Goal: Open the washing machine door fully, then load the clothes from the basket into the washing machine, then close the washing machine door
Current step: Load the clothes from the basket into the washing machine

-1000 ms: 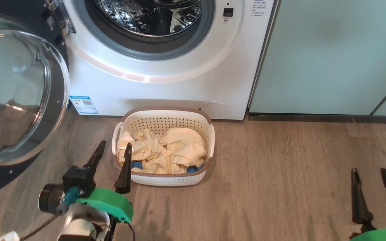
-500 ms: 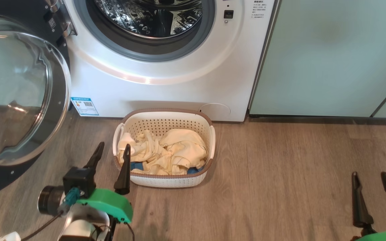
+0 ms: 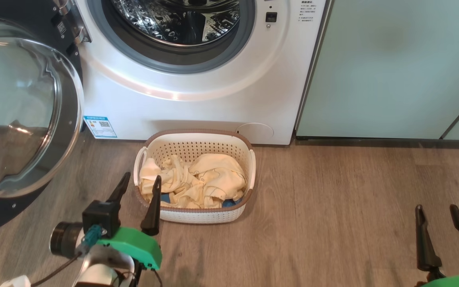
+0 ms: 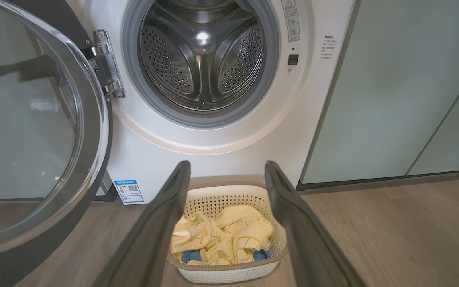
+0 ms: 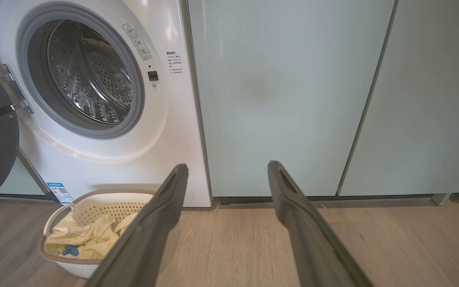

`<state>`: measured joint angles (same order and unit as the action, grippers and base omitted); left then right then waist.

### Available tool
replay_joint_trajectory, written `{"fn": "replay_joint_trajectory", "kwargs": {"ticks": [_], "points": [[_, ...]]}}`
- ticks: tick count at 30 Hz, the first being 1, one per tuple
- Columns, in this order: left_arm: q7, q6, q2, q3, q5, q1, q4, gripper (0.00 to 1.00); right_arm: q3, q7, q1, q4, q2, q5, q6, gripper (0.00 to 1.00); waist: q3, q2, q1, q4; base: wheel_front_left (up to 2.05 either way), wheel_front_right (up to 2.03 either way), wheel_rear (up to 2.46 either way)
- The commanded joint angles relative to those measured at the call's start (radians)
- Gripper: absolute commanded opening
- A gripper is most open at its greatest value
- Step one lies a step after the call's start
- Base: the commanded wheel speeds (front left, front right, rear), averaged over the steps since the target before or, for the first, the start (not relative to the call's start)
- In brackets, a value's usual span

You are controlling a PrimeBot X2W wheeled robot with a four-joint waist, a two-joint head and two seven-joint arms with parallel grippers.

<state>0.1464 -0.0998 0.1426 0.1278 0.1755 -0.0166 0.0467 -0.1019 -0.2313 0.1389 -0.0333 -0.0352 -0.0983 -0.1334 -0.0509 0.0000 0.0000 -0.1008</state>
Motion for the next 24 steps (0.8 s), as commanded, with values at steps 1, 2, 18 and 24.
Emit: {"fn": "replay_joint_trajectory", "kwargs": {"ticks": [1,2,18,24], "points": [[0.0,-0.003,0.021,-0.035,-0.013,-0.023,-0.039,1.0,0.021,-0.002,-0.026,0.03,-0.015,-0.004,0.003,1.0,0.0,0.0,0.0,0.0,0.95,-0.95,0.0],[-0.002,-0.003,0.023,-0.033,-0.014,-0.024,-0.042,1.0,0.022,-0.002,-0.026,0.03,-0.015,-0.005,0.003,1.0,-0.001,0.0,0.0,-0.001,1.09,-1.09,0.0],[-0.003,-0.02,0.036,-0.024,-0.02,-0.052,-0.051,1.0,0.022,-0.009,-0.04,0.02,-0.015,-0.017,0.003,1.0,-0.027,0.0,0.0,0.004,1.57,-1.55,-0.02],[0.002,-0.017,0.037,-0.022,-0.008,-0.053,-0.045,1.0,0.022,-0.012,-0.047,0.018,-0.015,-0.015,0.003,1.0,-0.03,0.0,0.0,0.006,0.43,-0.43,0.0]]}}
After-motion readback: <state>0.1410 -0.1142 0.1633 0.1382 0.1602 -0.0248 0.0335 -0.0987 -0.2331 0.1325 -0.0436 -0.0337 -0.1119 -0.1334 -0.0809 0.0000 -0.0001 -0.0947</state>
